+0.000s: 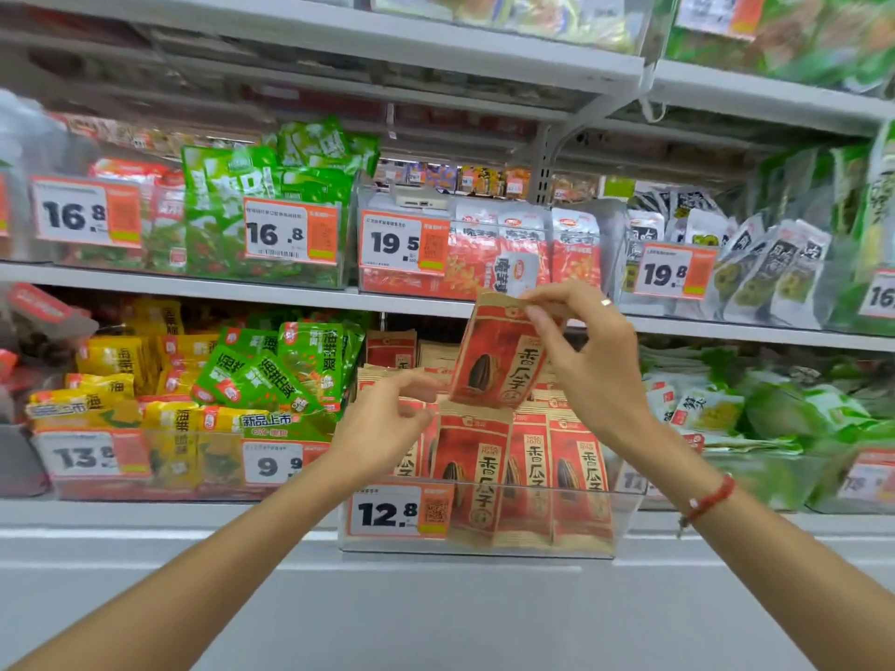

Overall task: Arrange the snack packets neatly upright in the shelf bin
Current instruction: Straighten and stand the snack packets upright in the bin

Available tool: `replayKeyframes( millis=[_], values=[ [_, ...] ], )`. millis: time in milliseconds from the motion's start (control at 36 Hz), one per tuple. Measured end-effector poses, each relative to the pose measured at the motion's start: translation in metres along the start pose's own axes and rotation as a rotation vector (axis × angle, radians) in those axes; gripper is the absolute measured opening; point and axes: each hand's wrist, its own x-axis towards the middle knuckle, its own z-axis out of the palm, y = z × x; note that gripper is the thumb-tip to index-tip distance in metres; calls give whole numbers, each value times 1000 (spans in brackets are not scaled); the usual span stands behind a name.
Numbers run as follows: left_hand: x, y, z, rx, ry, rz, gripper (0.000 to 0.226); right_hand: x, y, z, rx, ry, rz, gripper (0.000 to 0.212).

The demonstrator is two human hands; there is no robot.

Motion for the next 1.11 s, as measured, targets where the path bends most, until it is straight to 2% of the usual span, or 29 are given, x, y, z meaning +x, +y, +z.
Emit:
replayKeyframes(
  millis=[167, 278, 389, 444, 583, 695, 778, 917, 1056, 1111],
  values=[
    [-18, 9, -28, -109, 19, 80, 33, -6, -40, -22, 151, 174, 17, 13],
    [-37, 25, -39, -327, 1, 106, 27, -12, -59, -24, 275, 236, 106, 17],
    [-52, 38, -39, -563, -39, 11, 35, -25, -68, -11, 440, 70, 322, 17],
    [-61, 36, -36, -567, -98, -26, 42, -35, -70, -1, 514, -20, 433, 15],
    [-92, 16, -18, -611, -125, -42, 21, -68, -71, 17, 631, -161, 705, 12],
    [-105, -3, -9, -654, -42, -138, 18, -89, -65, 20, 641, -387, 892, 28],
    [-111, -7, -6, -694, 1, -184, 18, -97, -62, 18, 627, -472, 858, 20],
    [-112, -4, -6, -779, 24, -194, 19, -99, -59, 14, 678, -421, 757, 20],
    [-110, -5, -7, -770, 8, -199, 19, -99, -54, 10, 505, -409, 520, 18],
    [-111, -5, -6, -777, 13, -198, 19, -100, -54, 10, 491, -418, 483, 17]
  ],
)
